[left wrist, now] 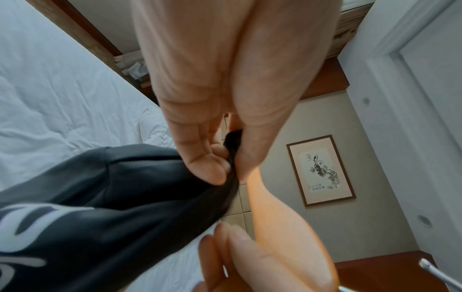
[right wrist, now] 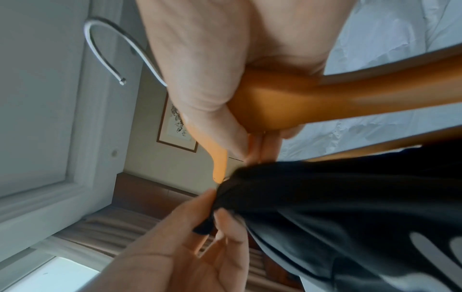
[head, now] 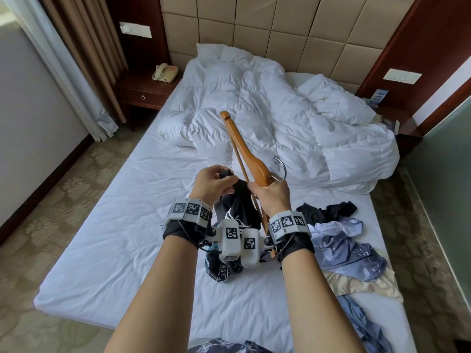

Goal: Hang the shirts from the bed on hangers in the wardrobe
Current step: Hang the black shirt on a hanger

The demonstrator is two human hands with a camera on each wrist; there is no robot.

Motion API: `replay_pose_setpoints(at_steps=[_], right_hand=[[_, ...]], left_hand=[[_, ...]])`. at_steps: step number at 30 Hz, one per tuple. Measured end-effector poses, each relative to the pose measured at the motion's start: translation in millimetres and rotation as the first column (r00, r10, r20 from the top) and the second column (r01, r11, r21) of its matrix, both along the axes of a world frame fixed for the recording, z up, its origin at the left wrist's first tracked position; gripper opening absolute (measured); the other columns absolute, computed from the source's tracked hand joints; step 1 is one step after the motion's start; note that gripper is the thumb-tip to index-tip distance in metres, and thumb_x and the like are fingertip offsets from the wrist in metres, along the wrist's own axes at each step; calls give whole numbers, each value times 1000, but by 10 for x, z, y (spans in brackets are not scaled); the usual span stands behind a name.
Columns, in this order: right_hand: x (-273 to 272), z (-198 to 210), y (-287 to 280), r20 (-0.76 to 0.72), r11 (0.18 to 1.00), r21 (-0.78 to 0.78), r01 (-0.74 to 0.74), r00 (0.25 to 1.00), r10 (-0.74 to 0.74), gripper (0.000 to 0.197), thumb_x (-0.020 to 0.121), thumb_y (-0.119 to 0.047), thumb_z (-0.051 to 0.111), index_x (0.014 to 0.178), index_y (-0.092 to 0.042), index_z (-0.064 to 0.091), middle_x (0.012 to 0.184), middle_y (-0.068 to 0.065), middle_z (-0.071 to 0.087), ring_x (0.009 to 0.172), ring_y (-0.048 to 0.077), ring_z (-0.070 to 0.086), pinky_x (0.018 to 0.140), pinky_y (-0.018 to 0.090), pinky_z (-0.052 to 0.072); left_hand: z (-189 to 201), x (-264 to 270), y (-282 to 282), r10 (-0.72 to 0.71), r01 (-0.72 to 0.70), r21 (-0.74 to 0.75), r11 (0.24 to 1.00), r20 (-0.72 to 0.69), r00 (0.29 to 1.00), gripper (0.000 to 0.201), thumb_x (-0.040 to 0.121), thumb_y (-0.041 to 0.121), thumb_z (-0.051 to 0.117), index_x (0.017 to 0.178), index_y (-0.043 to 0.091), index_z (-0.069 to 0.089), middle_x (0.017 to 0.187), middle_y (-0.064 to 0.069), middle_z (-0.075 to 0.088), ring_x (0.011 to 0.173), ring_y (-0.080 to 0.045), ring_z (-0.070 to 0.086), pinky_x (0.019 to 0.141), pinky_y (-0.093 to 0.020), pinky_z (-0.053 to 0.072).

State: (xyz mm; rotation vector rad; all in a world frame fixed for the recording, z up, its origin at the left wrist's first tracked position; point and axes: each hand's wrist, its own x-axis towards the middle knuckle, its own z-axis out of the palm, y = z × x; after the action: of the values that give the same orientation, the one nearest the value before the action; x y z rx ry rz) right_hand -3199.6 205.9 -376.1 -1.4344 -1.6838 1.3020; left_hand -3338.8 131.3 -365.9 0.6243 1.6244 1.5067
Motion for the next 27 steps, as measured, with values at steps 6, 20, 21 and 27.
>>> replay_pose_setpoints(at_steps=[6, 20, 21, 27], right_hand=[[92, 71, 103, -14, 998, 33, 51, 999, -51, 22, 69, -26, 80, 84, -13, 71, 76, -1, 71, 73, 16, 68, 68, 26, 50], [21, -27, -87, -23, 985, -90, -147, 989, 146, 38, 64, -23, 86, 96, -17, 66, 90, 1, 75, 86, 19, 72, 88, 42, 57], [26, -26, -95, -29, 984, -86, -154, 988, 152, 38, 66, -23, 87, 96, -17, 65, 90, 2, 74, 86, 19, 72, 88, 41, 57], [131, 56, -157, -75, 974, -70, -215, 975, 210, 26, 76, -19, 85, 89, -20, 62, 78, -8, 66, 72, 4, 63, 64, 8, 44]], left_hand=[[-82, 1, -16, 45, -45, -33, 998, 13, 999, 6, 92, 4, 65, 86, 2, 67, 69, -10, 60, 54, -14, 64, 65, -29, 61], [134, 93, -39, -116, 123, 52, 991, -118, 986, 27, 98, -5, 41, 105, -4, 68, 98, -22, 66, 87, -23, 65, 83, -32, 58], [137, 92, -50, -75, 81, 48, 996, -106, 991, 32, 94, -11, 38, 103, -3, 68, 97, -21, 66, 87, -24, 65, 79, -29, 59], [41, 90, -64, 29, -32, -14, 999, -171, 985, 24, 84, -12, 57, 80, 9, 68, 75, -9, 65, 70, -21, 66, 68, -27, 60]])
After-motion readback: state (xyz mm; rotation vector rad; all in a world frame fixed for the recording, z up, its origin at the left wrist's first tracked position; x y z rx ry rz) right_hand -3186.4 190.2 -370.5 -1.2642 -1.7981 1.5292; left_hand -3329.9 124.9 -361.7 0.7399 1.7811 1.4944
